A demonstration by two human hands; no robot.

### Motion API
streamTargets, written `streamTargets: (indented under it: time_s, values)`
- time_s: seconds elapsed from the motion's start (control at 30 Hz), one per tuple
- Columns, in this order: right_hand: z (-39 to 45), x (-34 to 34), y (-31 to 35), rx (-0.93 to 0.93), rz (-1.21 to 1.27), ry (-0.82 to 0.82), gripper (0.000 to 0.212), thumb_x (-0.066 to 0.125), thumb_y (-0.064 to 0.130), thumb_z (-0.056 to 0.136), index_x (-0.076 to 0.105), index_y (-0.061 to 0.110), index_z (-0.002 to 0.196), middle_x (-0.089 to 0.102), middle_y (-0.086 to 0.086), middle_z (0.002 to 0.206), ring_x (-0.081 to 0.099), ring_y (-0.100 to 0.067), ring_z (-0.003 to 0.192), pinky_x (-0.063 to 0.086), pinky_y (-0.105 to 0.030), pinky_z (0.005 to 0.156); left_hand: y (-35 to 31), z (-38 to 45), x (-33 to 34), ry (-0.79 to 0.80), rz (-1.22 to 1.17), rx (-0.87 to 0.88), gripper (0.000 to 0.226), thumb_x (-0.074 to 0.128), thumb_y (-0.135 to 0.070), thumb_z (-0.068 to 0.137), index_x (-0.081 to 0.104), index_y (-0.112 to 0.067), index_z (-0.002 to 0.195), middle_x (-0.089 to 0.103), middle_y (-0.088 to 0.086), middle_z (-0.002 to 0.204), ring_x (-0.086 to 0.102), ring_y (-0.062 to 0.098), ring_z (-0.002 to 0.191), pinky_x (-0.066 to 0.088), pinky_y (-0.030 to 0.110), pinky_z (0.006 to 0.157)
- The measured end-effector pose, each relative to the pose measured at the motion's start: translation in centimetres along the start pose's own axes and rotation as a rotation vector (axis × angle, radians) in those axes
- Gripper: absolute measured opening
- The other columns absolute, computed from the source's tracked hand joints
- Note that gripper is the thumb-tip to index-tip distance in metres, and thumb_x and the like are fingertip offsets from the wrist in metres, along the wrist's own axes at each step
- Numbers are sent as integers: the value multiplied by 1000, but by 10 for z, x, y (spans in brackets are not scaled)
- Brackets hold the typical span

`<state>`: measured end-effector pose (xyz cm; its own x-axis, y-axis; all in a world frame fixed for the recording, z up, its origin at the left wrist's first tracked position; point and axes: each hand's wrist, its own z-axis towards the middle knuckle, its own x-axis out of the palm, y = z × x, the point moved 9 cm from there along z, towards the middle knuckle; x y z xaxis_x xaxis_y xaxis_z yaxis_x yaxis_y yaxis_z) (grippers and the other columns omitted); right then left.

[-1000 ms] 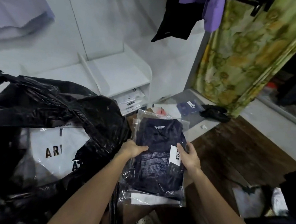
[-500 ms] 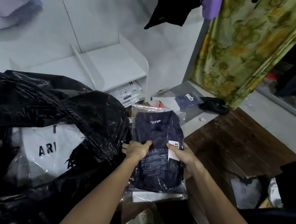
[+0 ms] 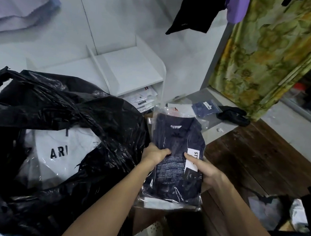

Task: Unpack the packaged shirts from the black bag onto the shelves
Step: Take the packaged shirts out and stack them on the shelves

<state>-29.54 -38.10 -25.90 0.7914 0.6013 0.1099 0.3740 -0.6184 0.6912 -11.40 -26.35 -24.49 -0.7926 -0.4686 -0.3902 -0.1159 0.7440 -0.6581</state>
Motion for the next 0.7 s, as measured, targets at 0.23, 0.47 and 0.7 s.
streamTargets:
  time_s: [0.23,0.47,0.7]
  values:
    - [-27,35,76,-246,-114,89,53,83,22,84,61,16,132,77,-9,114,74,-28,105,58,-45,96,-31,-9,-60,17,-56,138,74,81,-59,51,63,-37,119,72,-12,115,67,12,105,53,37,101]
    - [-71,218,159,-454,-251,340,35,82,23,85,68,17,117,80,-5,101,77,-22,90,63,-37,81,-34,-101,-261,-398,-222,284,88,80,-71,53,54,-24,123,69,-6,117,66,15,105,52,38,97]
    - [-151,448,123,-522,-345,745,41,85,15,80,65,17,116,77,-4,105,74,-17,90,61,-31,79,87,-246,-428,-803,-416,248,78,77,-71,71,57,-17,124,71,-3,115,69,13,98,55,34,89]
